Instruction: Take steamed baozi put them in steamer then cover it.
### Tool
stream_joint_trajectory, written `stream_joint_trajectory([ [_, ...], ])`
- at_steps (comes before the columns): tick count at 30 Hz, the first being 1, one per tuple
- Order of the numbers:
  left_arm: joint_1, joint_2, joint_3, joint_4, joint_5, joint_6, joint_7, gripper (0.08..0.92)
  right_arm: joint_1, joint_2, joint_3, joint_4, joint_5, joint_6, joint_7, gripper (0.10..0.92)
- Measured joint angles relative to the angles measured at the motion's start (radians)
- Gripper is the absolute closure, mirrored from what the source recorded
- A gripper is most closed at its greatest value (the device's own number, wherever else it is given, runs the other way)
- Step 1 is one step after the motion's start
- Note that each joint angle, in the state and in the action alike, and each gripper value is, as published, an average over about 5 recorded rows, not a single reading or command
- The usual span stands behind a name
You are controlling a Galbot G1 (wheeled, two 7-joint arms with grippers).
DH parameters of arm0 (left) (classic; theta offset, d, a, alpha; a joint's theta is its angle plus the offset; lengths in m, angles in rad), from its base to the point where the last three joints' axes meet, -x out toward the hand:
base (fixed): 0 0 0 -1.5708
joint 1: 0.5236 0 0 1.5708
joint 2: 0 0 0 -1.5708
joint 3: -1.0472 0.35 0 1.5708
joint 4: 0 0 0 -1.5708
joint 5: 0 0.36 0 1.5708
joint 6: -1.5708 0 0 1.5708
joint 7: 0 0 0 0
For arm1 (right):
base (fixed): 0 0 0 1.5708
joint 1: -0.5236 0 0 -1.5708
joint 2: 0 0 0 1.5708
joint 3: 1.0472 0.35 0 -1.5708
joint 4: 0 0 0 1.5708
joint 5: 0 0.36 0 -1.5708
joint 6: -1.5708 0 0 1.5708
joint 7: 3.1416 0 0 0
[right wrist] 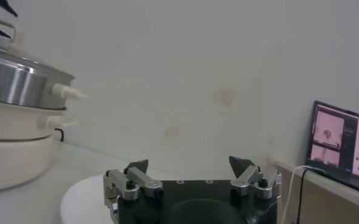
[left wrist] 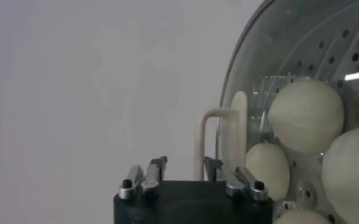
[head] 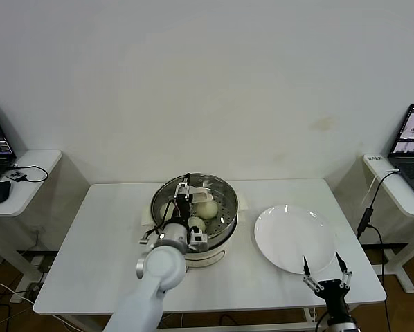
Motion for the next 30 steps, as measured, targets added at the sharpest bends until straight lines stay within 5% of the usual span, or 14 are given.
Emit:
stream_joint_trajectory([
  [7, 0.087, 0.025, -0.010, -0.108, -0.031, -0.019, -0.017, 0.187, -0.001, 0.001, -0.003, -0.004, -0.002, 0.001, 0.000, 0.203],
  [19, 0.349, 0.106, -0.143, -0.337, -0.298, -0.100, -0.151, 0.177, 0.002, -0.003, -0.001, -0.010, 0.008, 0.001, 0.002, 0.203],
  [30, 0.608, 0.137, -0.380, -0.284, -1.000, -0.332, -0.351, 0.177, -0.023, -0.026, -0.017, 0.017, 0.052, -0.031, -0.016, 0.203],
])
